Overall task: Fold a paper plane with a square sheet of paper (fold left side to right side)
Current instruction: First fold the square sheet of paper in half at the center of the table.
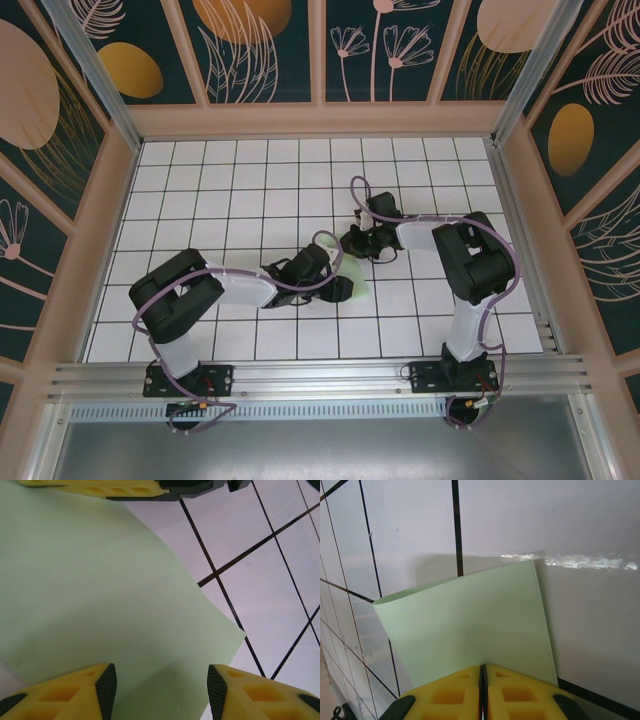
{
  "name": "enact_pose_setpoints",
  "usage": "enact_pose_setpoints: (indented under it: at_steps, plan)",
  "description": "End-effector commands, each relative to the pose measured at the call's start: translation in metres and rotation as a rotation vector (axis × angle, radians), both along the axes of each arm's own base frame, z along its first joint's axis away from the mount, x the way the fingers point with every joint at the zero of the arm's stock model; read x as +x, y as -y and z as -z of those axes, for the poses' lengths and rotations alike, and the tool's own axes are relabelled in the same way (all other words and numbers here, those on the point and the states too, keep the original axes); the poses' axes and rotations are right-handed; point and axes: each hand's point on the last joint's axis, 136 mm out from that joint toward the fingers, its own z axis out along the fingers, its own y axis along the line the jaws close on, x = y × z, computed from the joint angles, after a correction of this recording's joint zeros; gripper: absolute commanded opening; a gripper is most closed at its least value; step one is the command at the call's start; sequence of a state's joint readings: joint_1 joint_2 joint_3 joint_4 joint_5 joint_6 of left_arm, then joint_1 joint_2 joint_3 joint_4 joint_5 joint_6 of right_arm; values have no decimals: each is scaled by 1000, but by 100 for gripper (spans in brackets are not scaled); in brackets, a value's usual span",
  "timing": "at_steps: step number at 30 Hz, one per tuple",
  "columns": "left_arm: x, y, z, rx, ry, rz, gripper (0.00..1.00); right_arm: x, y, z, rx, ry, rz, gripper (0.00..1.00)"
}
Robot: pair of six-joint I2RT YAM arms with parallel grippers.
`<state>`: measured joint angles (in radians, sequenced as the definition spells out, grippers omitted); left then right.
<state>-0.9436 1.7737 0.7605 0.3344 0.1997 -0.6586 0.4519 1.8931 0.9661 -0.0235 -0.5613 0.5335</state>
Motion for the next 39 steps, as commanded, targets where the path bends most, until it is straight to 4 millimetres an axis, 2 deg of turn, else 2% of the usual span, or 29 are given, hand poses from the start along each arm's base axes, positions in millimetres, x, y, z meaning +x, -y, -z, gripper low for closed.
enact_pose_setpoints:
  at_steps: [1,7,21,29,39]
  plan:
    - [-16,-2,10,-11,-43,51,53,-21,21,38,-139,-95,31,13]
    - [-28,-11,6,-32,-43,76,53,-20,21,37,-141,-92,33,13]
    - [-50,-13,14,-61,-83,113,51,-22,22,40,-146,-98,32,14]
    - [-47,-22,22,49,-90,101,50,-22,23,40,-152,-97,37,14]
    - [-48,-17,27,101,-104,129,50,-22,23,39,-151,-96,35,14]
